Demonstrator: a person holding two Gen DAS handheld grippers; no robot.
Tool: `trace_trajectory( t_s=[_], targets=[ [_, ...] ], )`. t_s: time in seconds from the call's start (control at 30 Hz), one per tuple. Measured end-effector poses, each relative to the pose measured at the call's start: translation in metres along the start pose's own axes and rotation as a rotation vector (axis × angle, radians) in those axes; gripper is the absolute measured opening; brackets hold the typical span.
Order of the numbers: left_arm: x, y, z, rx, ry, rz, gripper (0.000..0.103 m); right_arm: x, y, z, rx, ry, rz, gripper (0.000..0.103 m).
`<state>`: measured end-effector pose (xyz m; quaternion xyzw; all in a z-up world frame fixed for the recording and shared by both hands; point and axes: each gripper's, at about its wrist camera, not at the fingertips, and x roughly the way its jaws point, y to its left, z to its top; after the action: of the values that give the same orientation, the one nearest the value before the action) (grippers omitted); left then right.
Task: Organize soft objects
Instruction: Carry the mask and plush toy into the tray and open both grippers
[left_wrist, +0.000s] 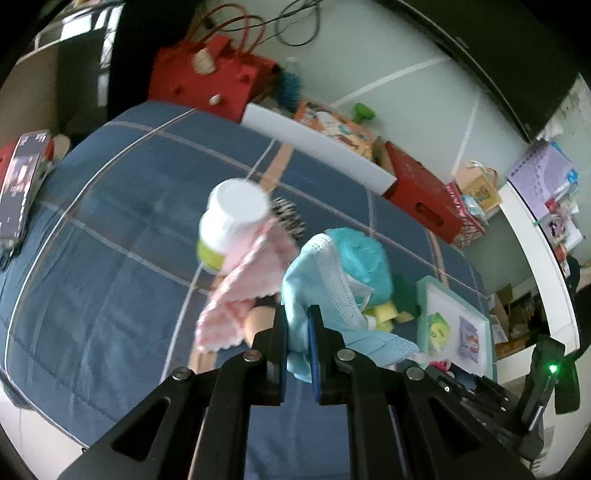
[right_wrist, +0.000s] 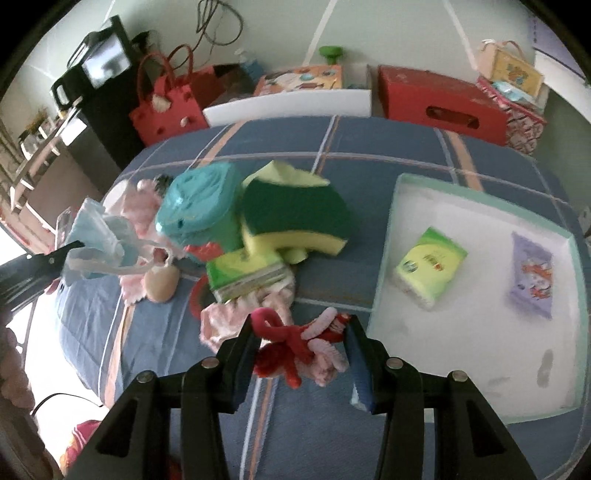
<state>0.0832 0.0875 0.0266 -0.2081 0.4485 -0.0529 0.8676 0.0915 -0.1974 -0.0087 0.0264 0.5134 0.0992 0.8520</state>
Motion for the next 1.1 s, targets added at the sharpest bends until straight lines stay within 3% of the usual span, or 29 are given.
trace_trajectory(
  t_s=[0.23,0.53,0.63,0.87,1.1],
  targets=[
    [0.001,-0.074,0.013,0.149,-0.011,-0.069,0.01,-0.02,-0.037,0.016,0.107,-0.078,-0.057,0.049],
    [0.048,-0.169,0.002,0.308,0.138,-0.176,0.01,-0.037,-0.097,0.029,0.272,-0.119,-0.164,0.049],
    [0.06,-0.193,-0.006,0.357,0.156,-0.168,0.01,-0.038,-0.118,0.024,0.33,-0.123,-0.188,0.049],
    [0.092,-0.23,-0.038,0.491,0.179,-0.218,0.01,-0.042,-0.163,0.006,0.414,-0.101,-0.331,0.049],
    [0.123,-0.244,-0.071,0.548,0.244,-0.277,0.01,-0.046,-0.207,-0.019,0.533,-0.071,-0.403,0.049]
  ],
)
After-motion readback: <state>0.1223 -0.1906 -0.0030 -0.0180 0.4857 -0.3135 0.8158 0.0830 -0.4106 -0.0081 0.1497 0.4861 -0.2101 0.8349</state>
